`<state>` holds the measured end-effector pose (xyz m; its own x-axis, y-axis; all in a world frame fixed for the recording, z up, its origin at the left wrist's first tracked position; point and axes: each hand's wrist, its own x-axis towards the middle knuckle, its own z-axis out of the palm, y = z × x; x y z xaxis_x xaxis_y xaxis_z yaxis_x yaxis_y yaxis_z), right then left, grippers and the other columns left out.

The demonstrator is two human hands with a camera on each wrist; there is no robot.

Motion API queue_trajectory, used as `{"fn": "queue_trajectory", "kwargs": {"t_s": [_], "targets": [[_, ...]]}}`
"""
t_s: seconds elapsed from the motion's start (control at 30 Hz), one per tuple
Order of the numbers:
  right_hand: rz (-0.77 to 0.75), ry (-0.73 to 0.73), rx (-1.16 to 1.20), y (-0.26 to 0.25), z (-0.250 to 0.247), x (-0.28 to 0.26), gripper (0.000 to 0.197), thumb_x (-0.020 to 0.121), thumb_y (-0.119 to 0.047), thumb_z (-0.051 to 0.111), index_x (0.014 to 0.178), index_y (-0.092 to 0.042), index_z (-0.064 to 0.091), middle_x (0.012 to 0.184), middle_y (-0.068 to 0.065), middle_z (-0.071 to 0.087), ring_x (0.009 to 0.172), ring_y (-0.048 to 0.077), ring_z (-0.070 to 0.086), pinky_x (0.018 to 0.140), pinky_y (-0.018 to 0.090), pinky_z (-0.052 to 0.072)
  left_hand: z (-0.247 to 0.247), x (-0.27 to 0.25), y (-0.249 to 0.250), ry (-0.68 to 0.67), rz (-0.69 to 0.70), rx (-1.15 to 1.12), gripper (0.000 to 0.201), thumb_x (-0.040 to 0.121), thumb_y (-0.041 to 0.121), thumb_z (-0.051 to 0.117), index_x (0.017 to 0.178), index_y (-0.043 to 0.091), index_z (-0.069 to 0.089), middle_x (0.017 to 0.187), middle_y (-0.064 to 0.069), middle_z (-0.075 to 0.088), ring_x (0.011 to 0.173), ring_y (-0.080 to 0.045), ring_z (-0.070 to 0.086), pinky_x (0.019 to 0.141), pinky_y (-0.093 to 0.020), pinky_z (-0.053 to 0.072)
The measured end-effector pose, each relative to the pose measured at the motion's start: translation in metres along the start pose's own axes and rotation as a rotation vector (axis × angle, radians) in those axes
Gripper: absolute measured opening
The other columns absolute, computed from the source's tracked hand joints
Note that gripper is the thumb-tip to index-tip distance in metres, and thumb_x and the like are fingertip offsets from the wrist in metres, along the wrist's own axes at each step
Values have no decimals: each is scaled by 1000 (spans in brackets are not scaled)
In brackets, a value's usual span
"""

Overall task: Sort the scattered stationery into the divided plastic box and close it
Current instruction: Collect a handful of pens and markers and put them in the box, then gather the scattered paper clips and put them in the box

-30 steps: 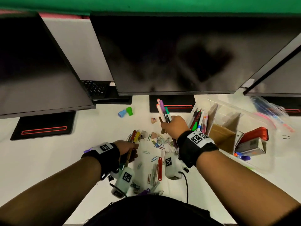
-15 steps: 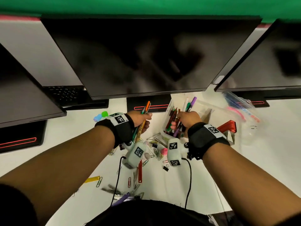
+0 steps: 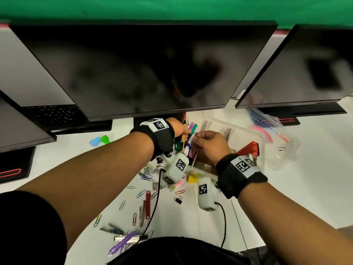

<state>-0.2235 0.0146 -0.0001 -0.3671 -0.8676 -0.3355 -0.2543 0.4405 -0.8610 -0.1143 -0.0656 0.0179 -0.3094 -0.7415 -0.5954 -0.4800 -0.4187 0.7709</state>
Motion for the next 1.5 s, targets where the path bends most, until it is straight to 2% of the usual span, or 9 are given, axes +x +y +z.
{"fn": "queue_trajectory", "kwargs": {"t_s": [0.1,0.37,0.5,0.67,0.83,1.03,1.13,1.3,1.5], "targets": [[-154,8,-162,14,-10,-12,14,86,-5,59,96,-8,68,85,2,65,79,15,59,68,15,44,11,7,6,105,78,351,46,80,13,70,122,4,55,113,-11,66,105,-29,62,100,-40,48],[-351,-99,-401,49,-9,-25,21,83,-2,55,100,-10,63,82,1,61,72,15,55,62,12,40,28,13,-5,36,135,695,67,82,31,67,140,12,39,134,-11,53,120,-28,53,97,-30,45],[-415,-101,-512,52,-6,-28,23,86,-9,54,109,-10,59,94,9,66,82,22,61,71,24,46,27,7,-14,-64,143,800,43,87,29,59,124,8,54,116,-12,61,105,-27,58,81,-28,44],[-464,-59,-593,52,-4,-28,22,86,-11,53,108,-10,59,97,12,65,86,25,60,71,22,41,22,-6,-20,-121,145,799,38,93,28,51,121,3,57,99,-8,53,90,-20,50,63,-25,40],[-637,102,-623,41,4,-30,16,78,-8,59,92,-5,65,92,13,61,85,30,58,78,28,45,-6,-22,-24,-144,107,127,38,94,7,50,132,4,47,99,-11,58,88,-18,54,78,-30,47],[-834,-165,-716,13,50,-40,14,84,-11,55,92,-9,65,91,9,67,83,26,62,72,34,52,-72,-38,-69,124,134,195,27,89,12,57,116,14,60,97,-3,63,87,-14,61,67,-20,47],[-792,-332,-963,16,73,-49,18,87,-13,48,97,-11,62,95,9,65,88,30,62,68,34,49,-95,-45,-104,155,142,382,26,86,6,56,110,11,65,99,-6,67,100,-21,64,73,-23,47],[-570,-444,-1385,41,77,-56,34,86,-5,40,117,-8,53,120,12,56,108,30,56,85,37,47,-108,-52,-143,156,111,723,28,89,15,57,116,16,63,121,-3,64,114,-19,57,83,-17,42],[-411,-537,-1393,73,60,-47,54,83,-4,44,133,-23,41,138,4,41,130,26,36,100,44,43,-121,-40,-165,235,11,872,32,89,18,56,120,18,59,129,-5,57,120,-23,52,98,-29,41]]}}
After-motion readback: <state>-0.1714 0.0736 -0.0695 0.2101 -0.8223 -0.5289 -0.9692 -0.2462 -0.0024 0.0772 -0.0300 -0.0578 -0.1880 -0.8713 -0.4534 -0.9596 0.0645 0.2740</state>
